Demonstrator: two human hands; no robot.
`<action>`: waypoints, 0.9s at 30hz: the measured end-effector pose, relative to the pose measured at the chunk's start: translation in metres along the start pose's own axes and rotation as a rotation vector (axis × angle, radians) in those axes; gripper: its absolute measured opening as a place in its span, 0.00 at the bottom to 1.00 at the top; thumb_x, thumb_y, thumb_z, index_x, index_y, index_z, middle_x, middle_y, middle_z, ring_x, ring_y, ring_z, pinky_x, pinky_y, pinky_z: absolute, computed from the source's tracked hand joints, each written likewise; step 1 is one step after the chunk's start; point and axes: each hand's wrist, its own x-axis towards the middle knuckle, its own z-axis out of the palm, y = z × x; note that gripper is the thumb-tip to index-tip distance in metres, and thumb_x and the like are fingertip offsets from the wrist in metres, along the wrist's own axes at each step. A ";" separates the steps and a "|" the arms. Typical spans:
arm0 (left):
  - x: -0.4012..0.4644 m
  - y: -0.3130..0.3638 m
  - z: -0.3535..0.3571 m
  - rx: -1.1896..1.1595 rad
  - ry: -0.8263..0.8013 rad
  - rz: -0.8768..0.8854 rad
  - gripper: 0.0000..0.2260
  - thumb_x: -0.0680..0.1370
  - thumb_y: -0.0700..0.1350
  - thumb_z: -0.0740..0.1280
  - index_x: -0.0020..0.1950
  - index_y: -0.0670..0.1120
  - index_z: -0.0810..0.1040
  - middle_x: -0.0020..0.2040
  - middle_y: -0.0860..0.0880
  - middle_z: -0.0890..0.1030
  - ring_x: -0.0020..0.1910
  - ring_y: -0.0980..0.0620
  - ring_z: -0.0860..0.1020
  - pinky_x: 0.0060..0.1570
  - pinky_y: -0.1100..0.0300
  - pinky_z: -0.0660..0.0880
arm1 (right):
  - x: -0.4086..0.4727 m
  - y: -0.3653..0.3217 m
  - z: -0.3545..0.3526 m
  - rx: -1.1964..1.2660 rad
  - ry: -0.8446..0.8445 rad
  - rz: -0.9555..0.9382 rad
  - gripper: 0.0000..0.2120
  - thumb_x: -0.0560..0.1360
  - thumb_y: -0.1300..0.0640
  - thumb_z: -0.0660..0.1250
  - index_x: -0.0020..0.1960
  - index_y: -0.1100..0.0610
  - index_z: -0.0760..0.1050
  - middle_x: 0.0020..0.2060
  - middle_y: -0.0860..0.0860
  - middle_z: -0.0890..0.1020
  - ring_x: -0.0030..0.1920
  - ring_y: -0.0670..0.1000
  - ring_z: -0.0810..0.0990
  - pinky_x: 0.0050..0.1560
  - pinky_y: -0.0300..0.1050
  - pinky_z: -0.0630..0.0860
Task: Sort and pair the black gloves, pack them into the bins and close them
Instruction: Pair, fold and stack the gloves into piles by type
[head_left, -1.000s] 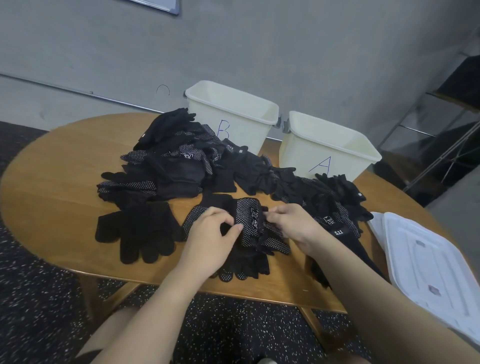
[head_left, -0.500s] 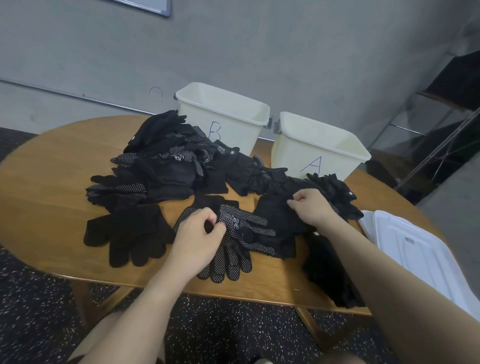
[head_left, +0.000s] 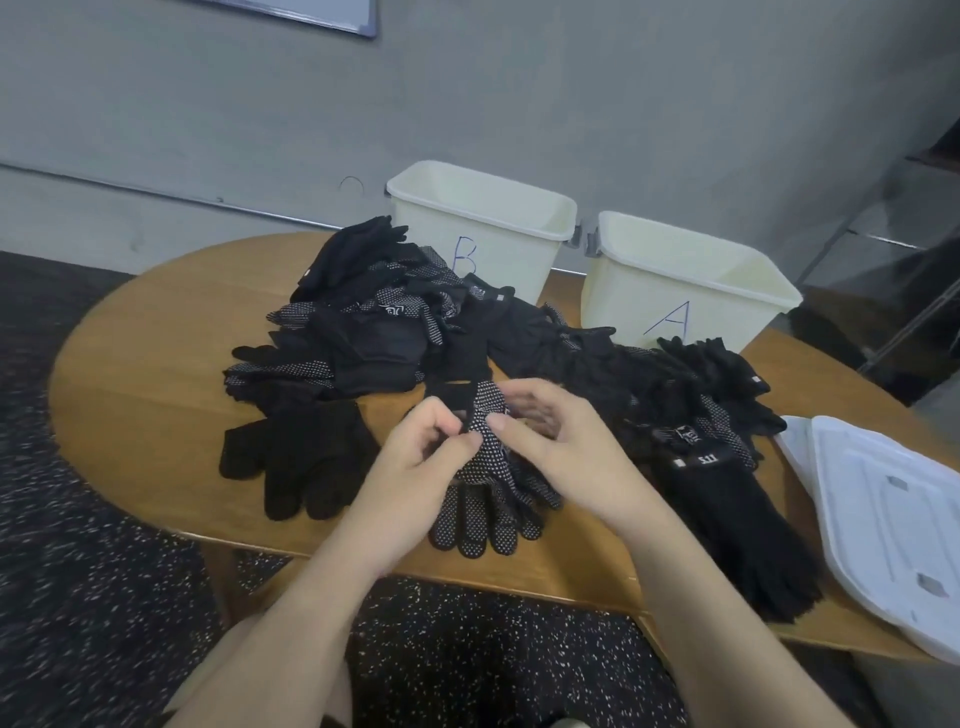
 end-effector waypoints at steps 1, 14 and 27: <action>-0.003 -0.001 -0.003 -0.018 -0.021 -0.021 0.11 0.73 0.58 0.70 0.41 0.52 0.73 0.42 0.50 0.81 0.44 0.52 0.79 0.48 0.46 0.75 | -0.004 0.005 0.006 0.033 0.027 -0.023 0.11 0.78 0.52 0.73 0.59 0.43 0.79 0.52 0.38 0.85 0.56 0.37 0.81 0.60 0.32 0.74; -0.004 0.005 -0.002 -0.452 -0.118 -0.265 0.18 0.85 0.47 0.60 0.69 0.35 0.76 0.67 0.38 0.81 0.68 0.40 0.79 0.69 0.44 0.72 | -0.023 0.034 0.013 0.194 0.005 0.014 0.06 0.79 0.52 0.72 0.50 0.54 0.80 0.48 0.48 0.87 0.51 0.48 0.85 0.56 0.59 0.81; -0.005 -0.008 -0.002 -0.260 0.151 -0.009 0.18 0.74 0.31 0.70 0.61 0.46 0.80 0.61 0.42 0.84 0.63 0.39 0.81 0.65 0.43 0.76 | -0.030 0.023 0.000 0.096 -0.182 -0.041 0.16 0.76 0.40 0.70 0.49 0.53 0.83 0.43 0.44 0.87 0.46 0.42 0.84 0.51 0.47 0.80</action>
